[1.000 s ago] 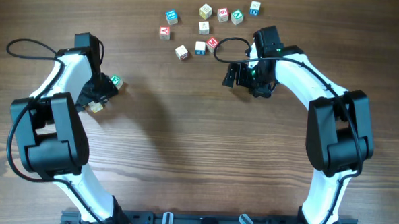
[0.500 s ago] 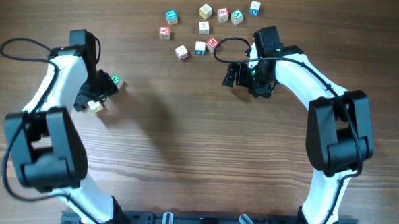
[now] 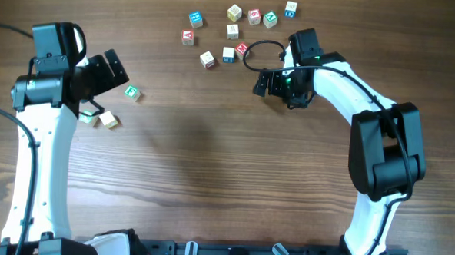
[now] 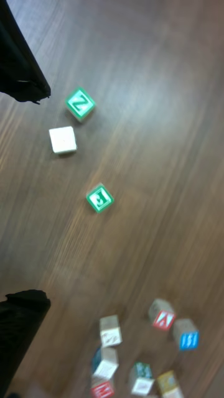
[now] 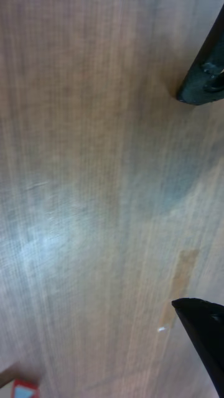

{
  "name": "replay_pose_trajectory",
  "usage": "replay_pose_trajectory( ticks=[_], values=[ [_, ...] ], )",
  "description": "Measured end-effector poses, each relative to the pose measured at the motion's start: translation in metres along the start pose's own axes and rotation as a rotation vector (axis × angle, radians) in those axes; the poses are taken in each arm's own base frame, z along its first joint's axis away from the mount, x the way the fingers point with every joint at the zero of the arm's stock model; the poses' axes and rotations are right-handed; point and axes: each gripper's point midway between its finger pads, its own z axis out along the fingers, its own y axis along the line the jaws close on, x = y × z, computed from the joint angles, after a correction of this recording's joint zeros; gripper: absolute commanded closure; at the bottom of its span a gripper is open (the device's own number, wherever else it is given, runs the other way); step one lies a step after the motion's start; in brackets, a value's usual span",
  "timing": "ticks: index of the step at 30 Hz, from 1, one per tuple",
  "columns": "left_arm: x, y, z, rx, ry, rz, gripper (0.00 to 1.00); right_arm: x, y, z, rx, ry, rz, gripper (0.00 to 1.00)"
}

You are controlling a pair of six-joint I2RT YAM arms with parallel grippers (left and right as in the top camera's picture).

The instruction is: Form a circle

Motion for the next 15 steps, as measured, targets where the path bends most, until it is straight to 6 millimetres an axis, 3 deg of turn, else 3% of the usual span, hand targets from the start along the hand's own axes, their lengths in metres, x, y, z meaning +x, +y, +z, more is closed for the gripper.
replay_pose_trajectory(
  ticks=[3, 7, 11, 15],
  values=[
    [-0.007, -0.011, 0.01, 0.055, -0.01, 0.083, 0.0, -0.01, 0.004, 0.002, -0.018, -0.045, -0.018, 0.0],
    [0.004, -0.015, 0.042, 0.076, 0.073, 0.11, 0.0, -0.018, 0.006, 0.003, -0.032, -0.078, -0.03, 0.0],
    [0.026, -0.022, 0.078, 0.106, 0.199, -0.017, 0.0, -0.031, 0.012, 0.002, -0.055, -0.133, -0.052, 0.0],
    [0.041, -0.035, 0.092, 0.099, 0.267, -0.168, 0.0, -0.044, 0.018, 0.0, -0.077, -0.187, -0.073, 0.0]
  ],
)
